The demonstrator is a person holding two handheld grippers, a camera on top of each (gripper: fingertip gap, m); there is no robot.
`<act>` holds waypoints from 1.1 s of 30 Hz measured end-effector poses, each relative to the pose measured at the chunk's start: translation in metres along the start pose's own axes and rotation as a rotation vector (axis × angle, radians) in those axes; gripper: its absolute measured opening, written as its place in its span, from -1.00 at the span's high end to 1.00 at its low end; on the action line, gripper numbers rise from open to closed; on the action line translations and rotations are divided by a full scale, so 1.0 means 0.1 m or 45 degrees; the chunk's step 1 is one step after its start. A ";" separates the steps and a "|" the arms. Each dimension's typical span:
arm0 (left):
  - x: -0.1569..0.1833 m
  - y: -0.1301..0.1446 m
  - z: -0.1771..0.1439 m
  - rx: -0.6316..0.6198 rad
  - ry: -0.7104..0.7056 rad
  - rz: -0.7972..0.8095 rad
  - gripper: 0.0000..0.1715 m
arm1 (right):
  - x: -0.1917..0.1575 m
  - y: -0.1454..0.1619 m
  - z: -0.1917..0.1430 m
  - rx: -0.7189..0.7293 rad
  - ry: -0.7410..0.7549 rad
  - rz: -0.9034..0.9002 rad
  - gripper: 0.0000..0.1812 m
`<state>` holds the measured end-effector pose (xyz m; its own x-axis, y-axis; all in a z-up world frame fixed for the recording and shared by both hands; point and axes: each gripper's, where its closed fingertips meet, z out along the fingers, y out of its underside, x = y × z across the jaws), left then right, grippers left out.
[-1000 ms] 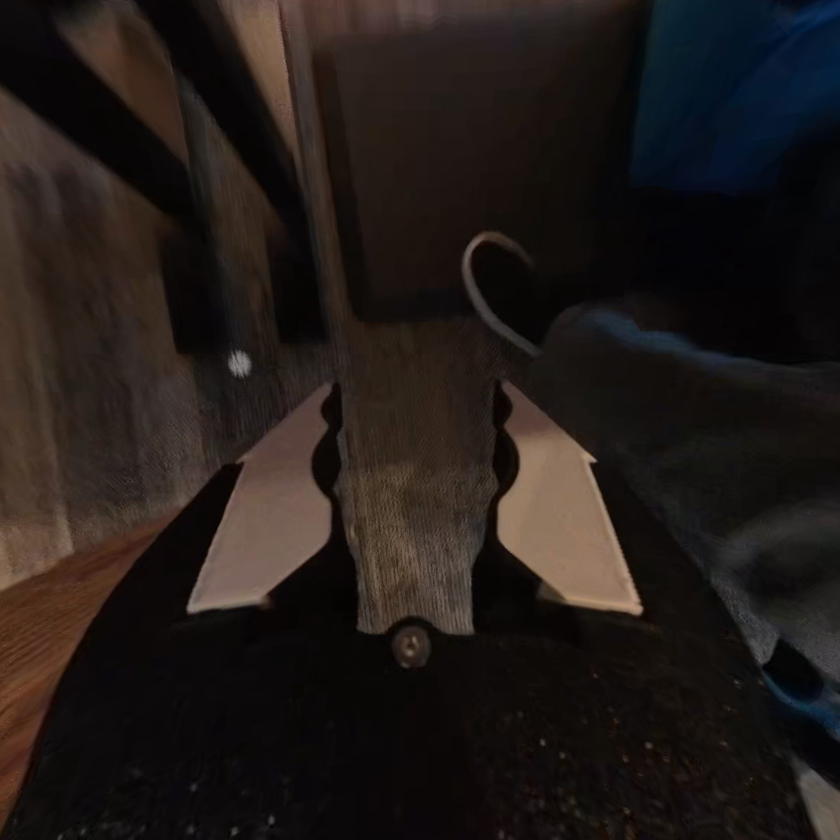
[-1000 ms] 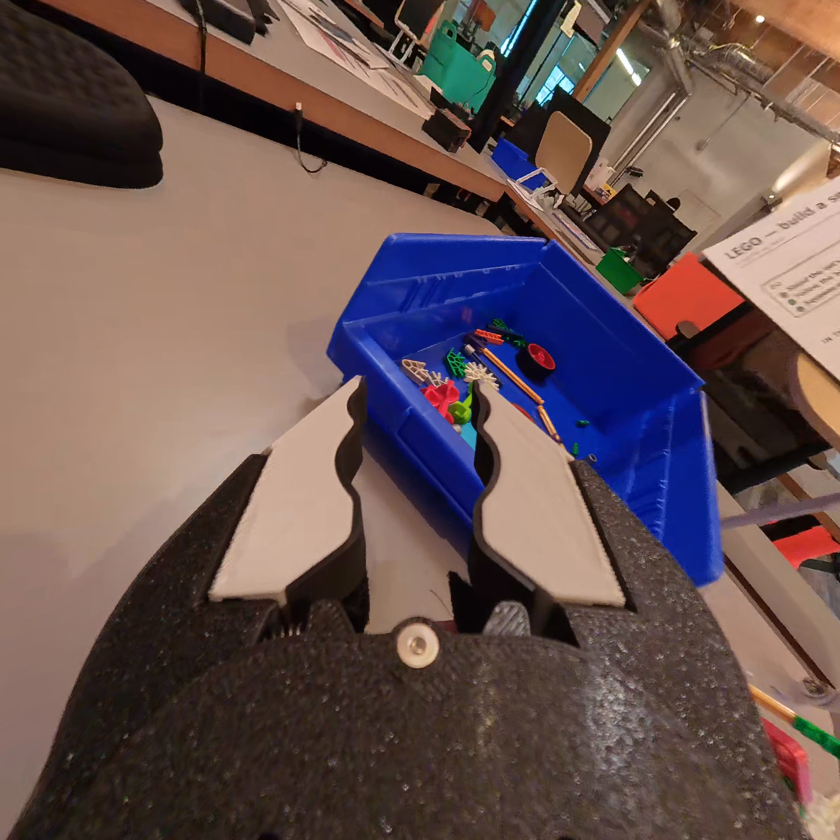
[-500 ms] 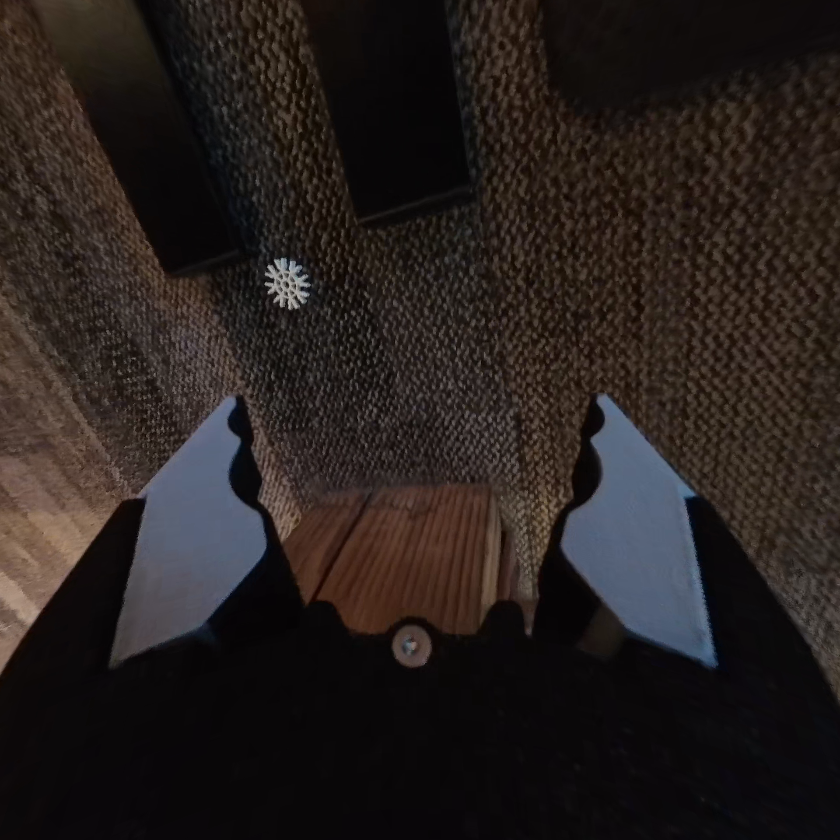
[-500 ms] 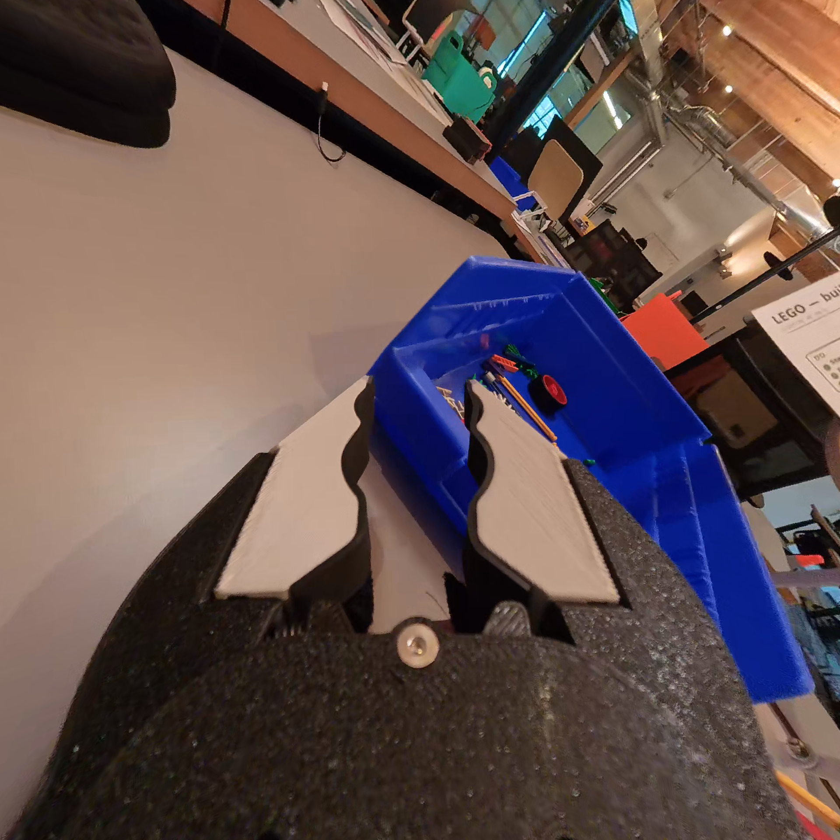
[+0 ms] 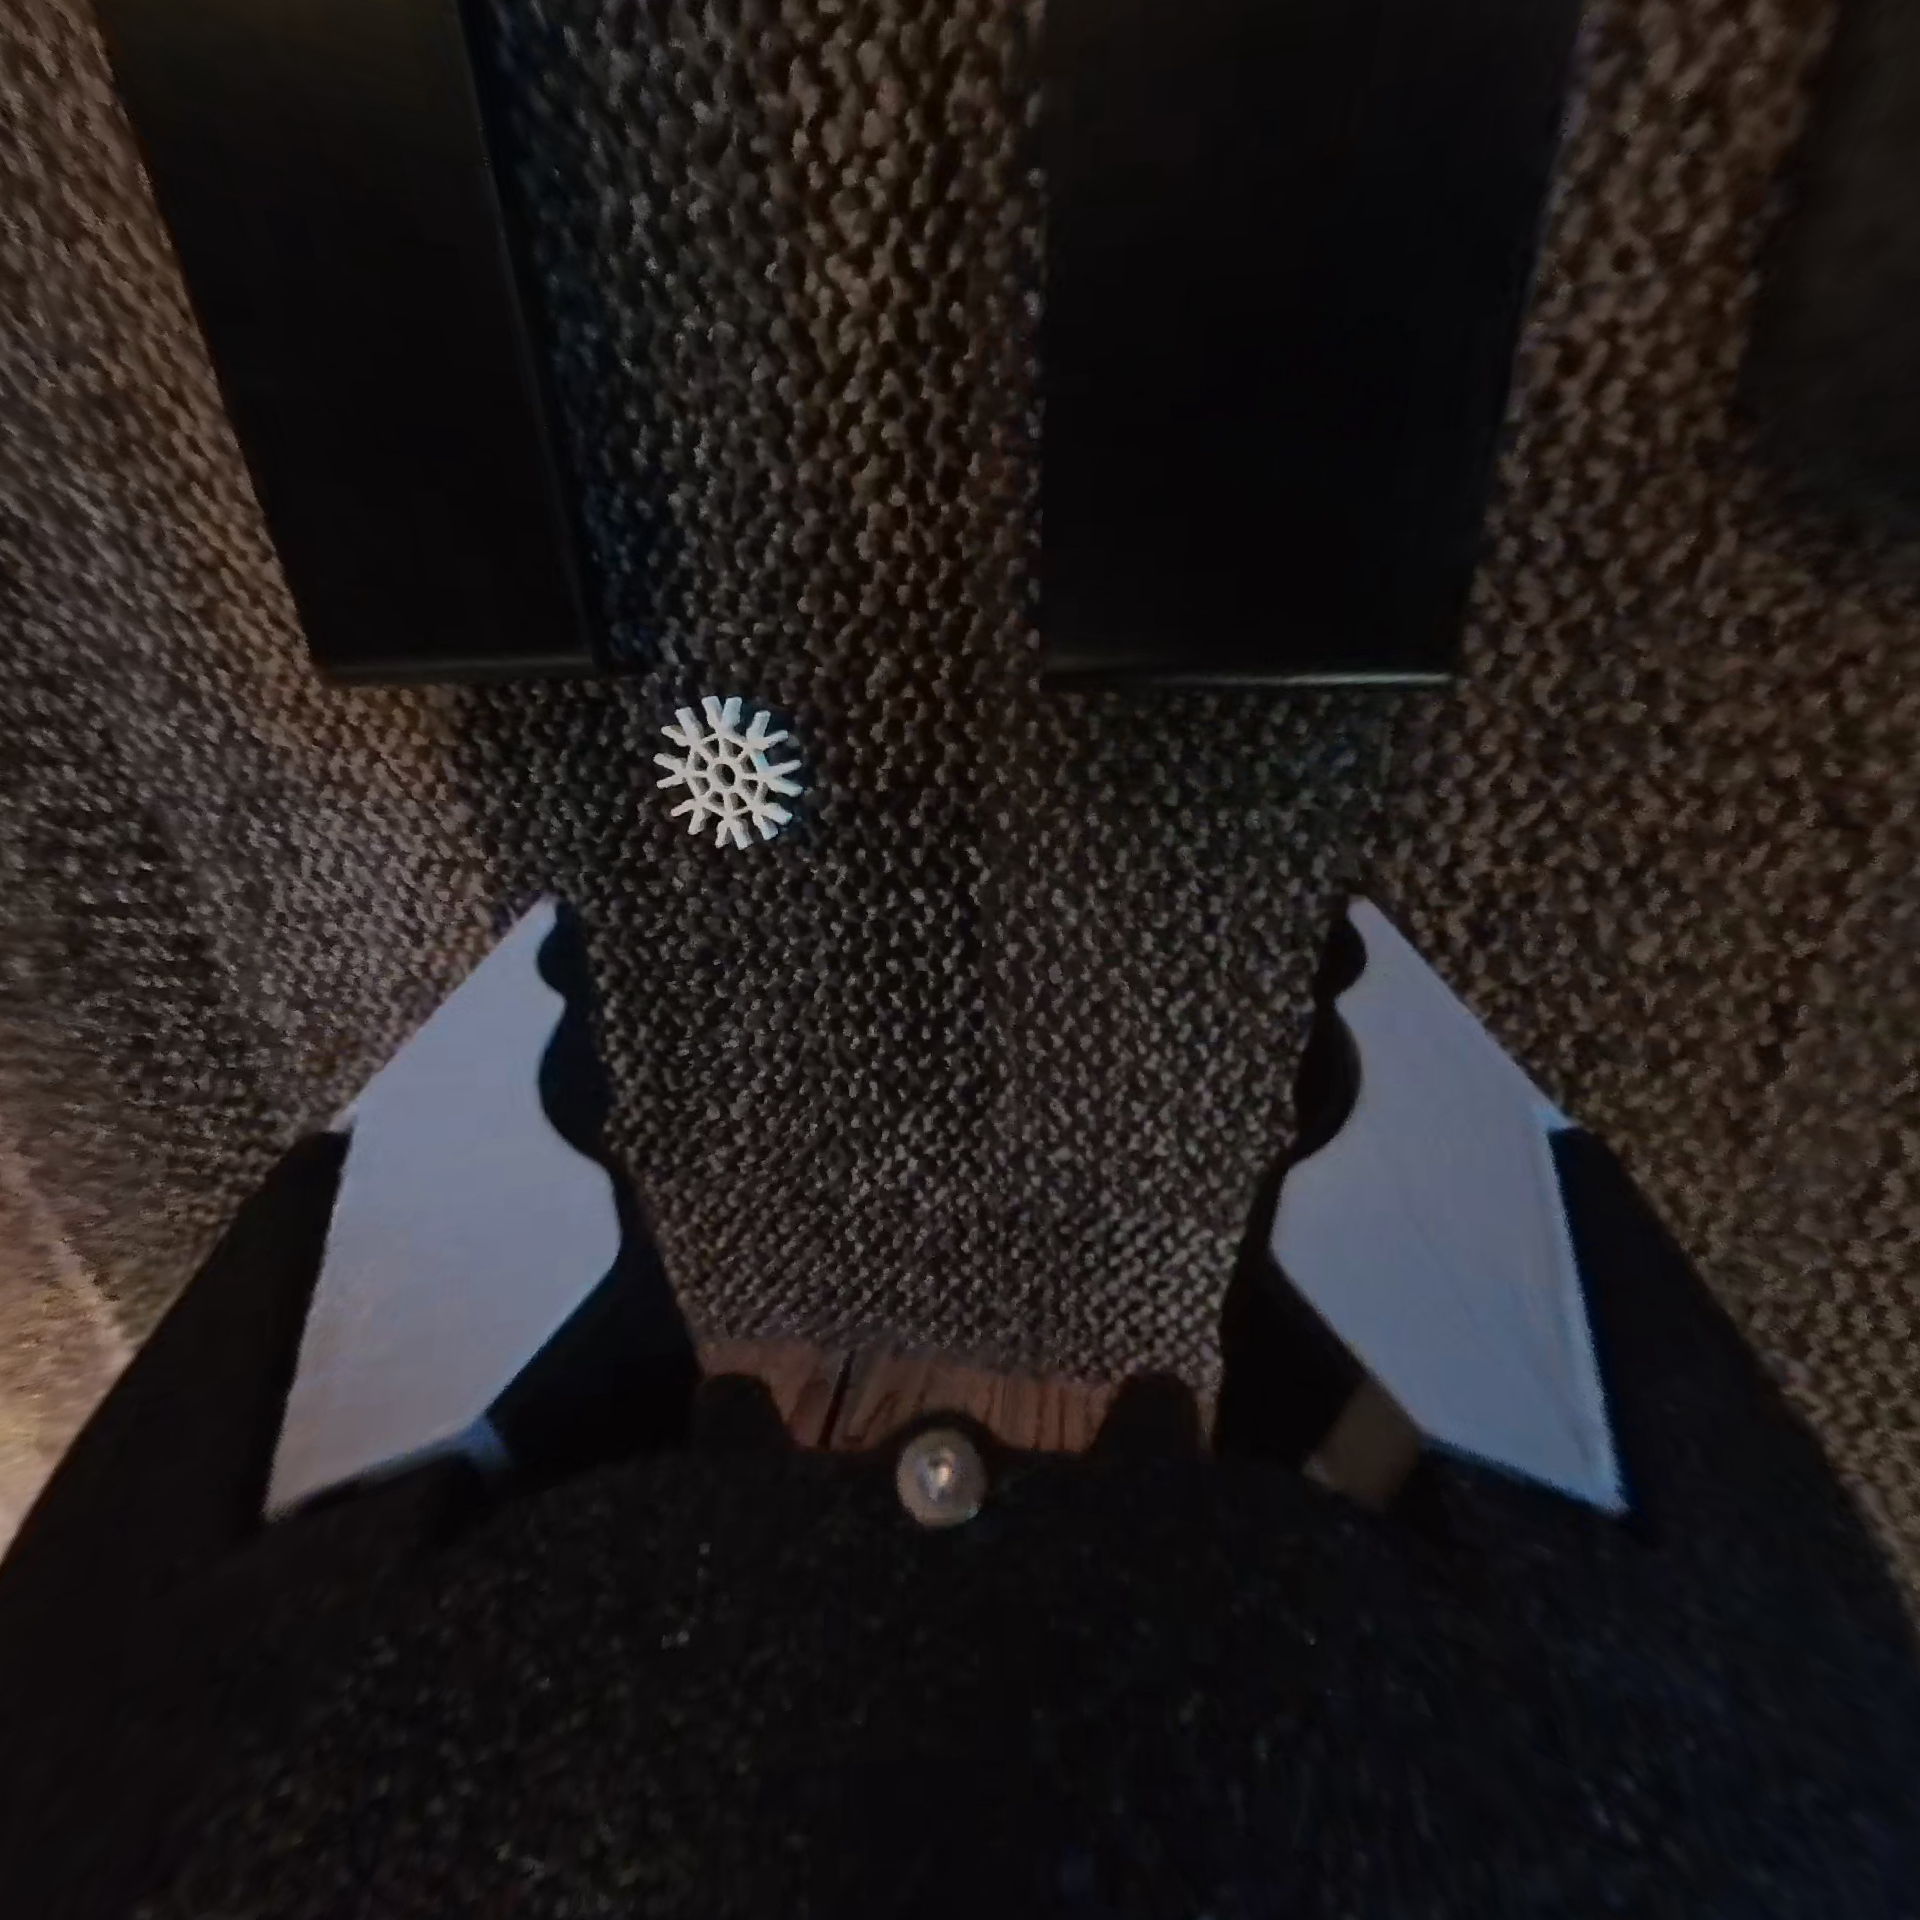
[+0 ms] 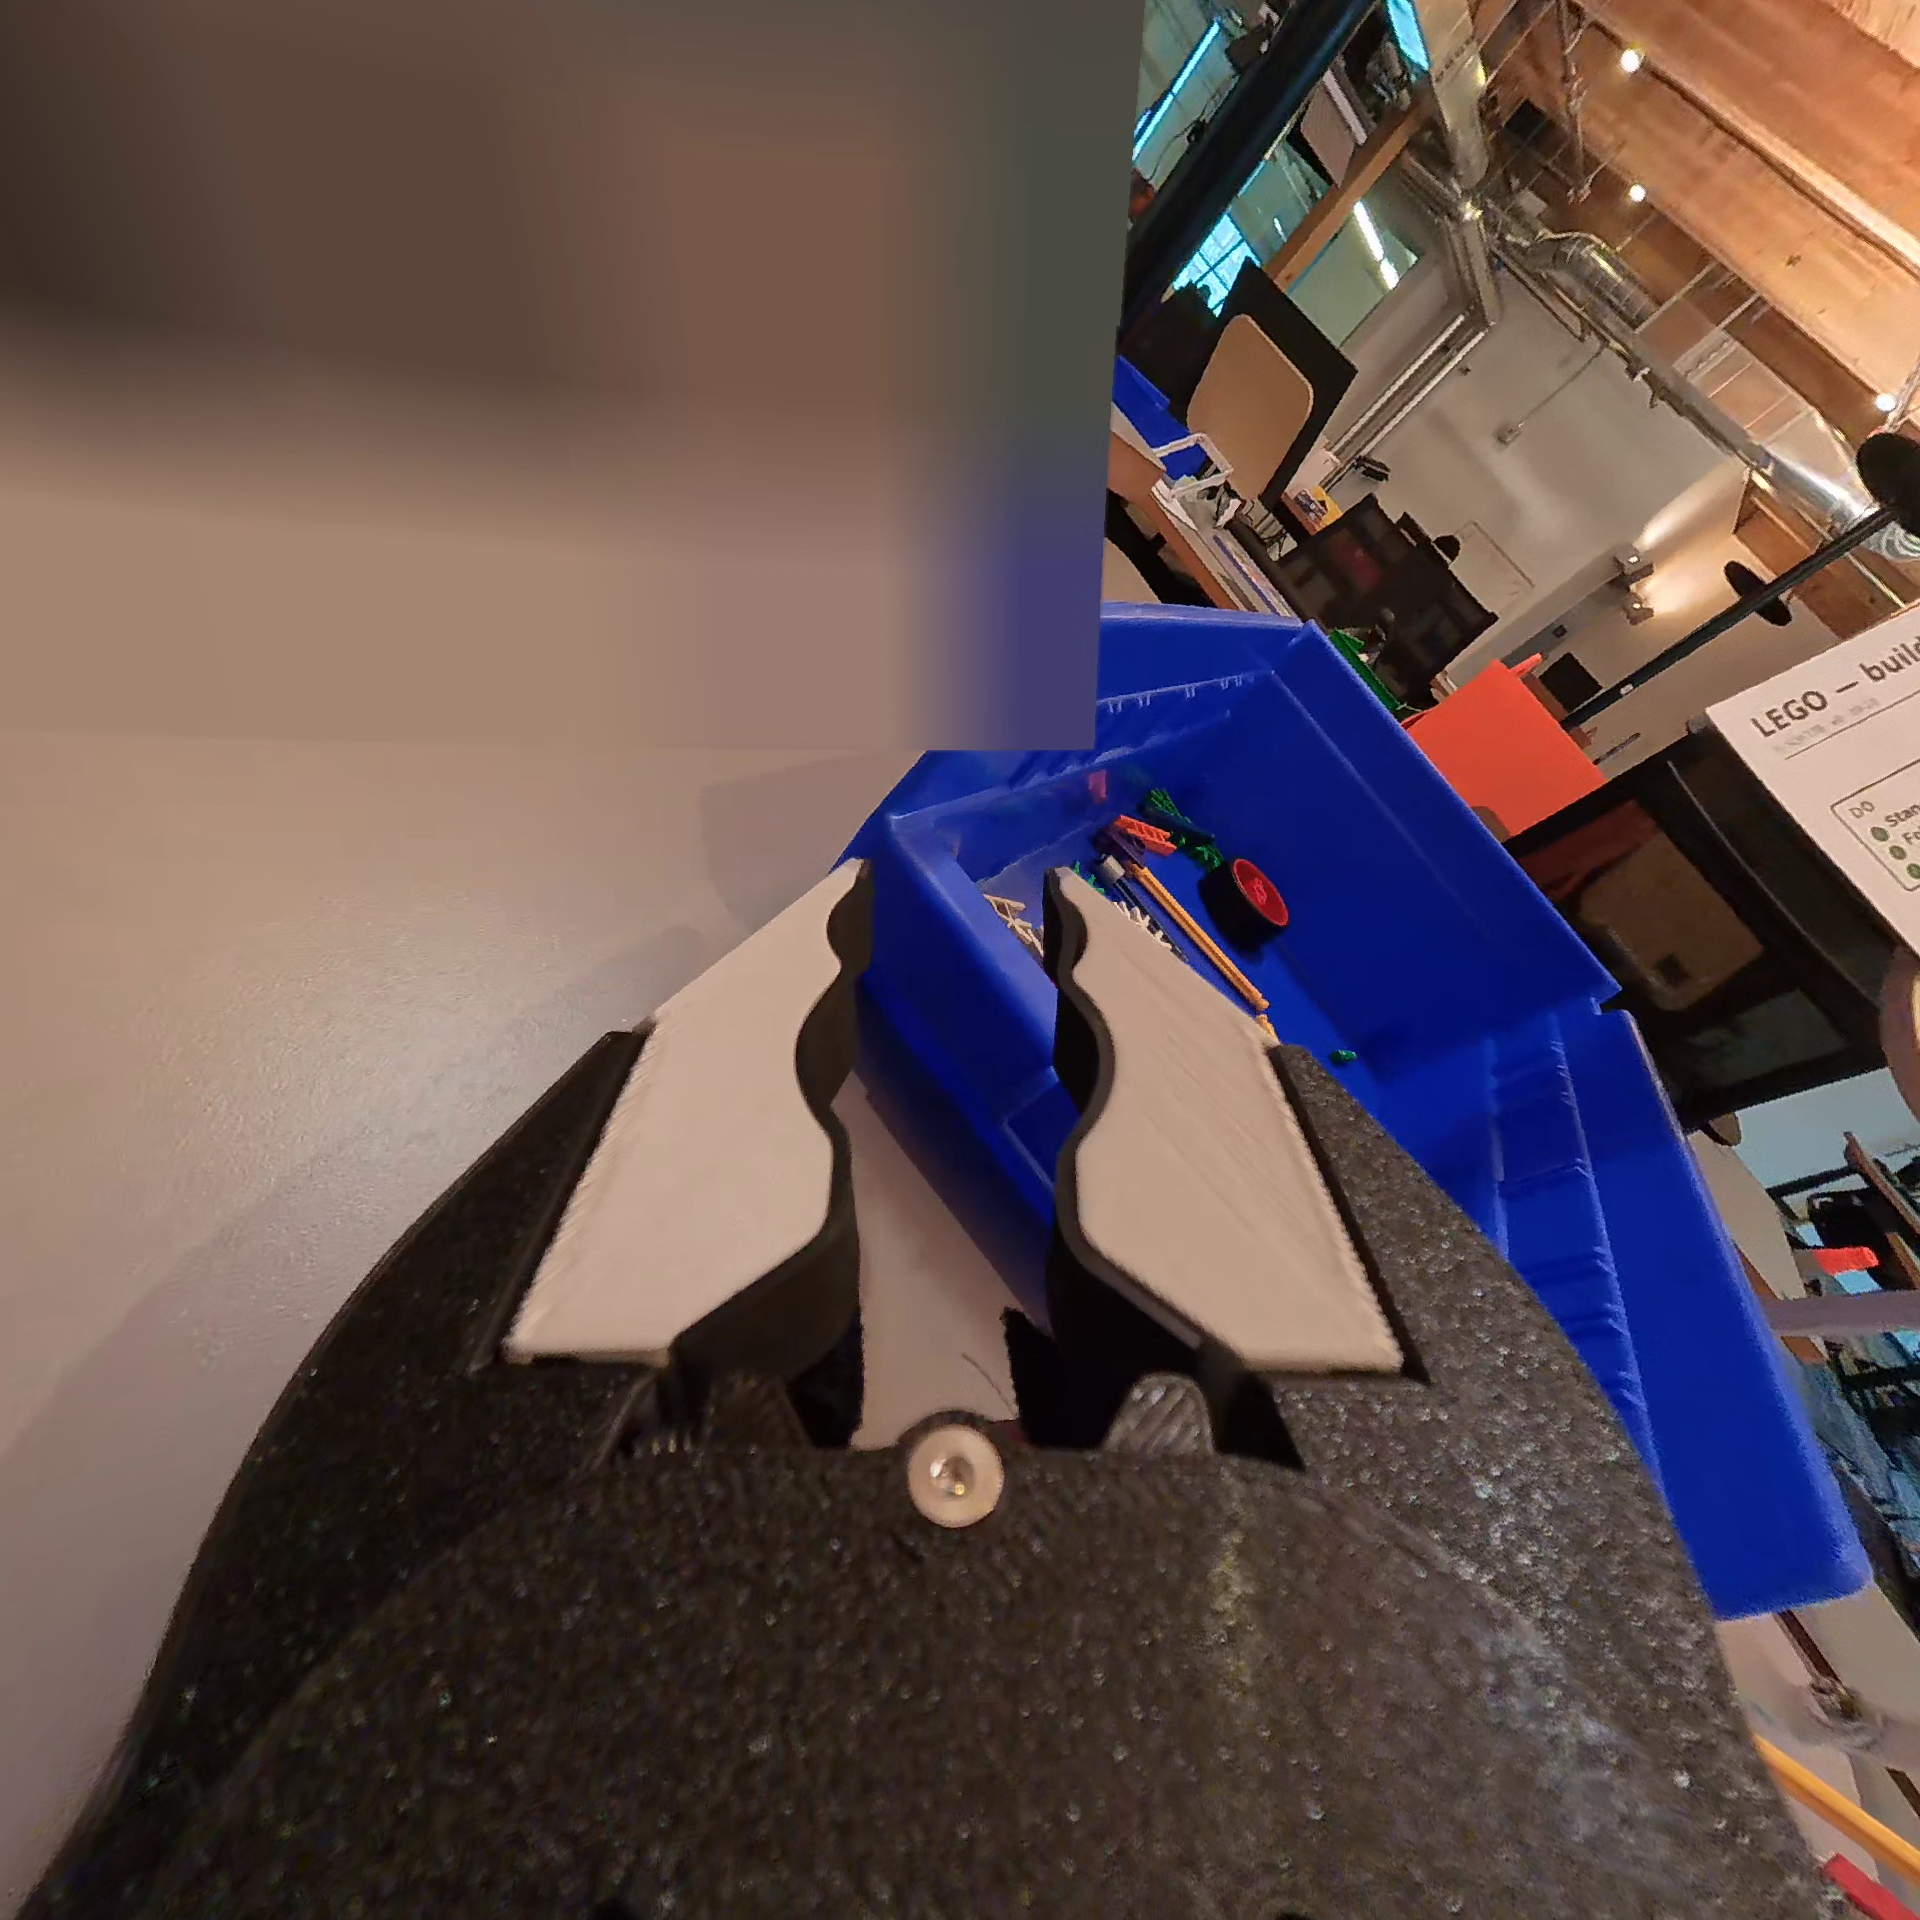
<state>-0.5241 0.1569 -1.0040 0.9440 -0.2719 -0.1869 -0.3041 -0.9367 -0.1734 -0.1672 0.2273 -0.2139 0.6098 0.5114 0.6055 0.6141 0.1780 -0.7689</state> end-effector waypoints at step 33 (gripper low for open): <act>-0.28 -0.08 0.64 -0.021 0.179 -0.210 0.00 | -0.11 0.01 0.03 -0.014 -0.014 -0.115 0.76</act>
<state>-0.5558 0.1863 -1.0593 0.9897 -0.1415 -0.0201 -0.1428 -0.9743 -0.1742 -0.1746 0.2244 -0.2214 0.5461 0.5028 0.6701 0.6719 0.2149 -0.7088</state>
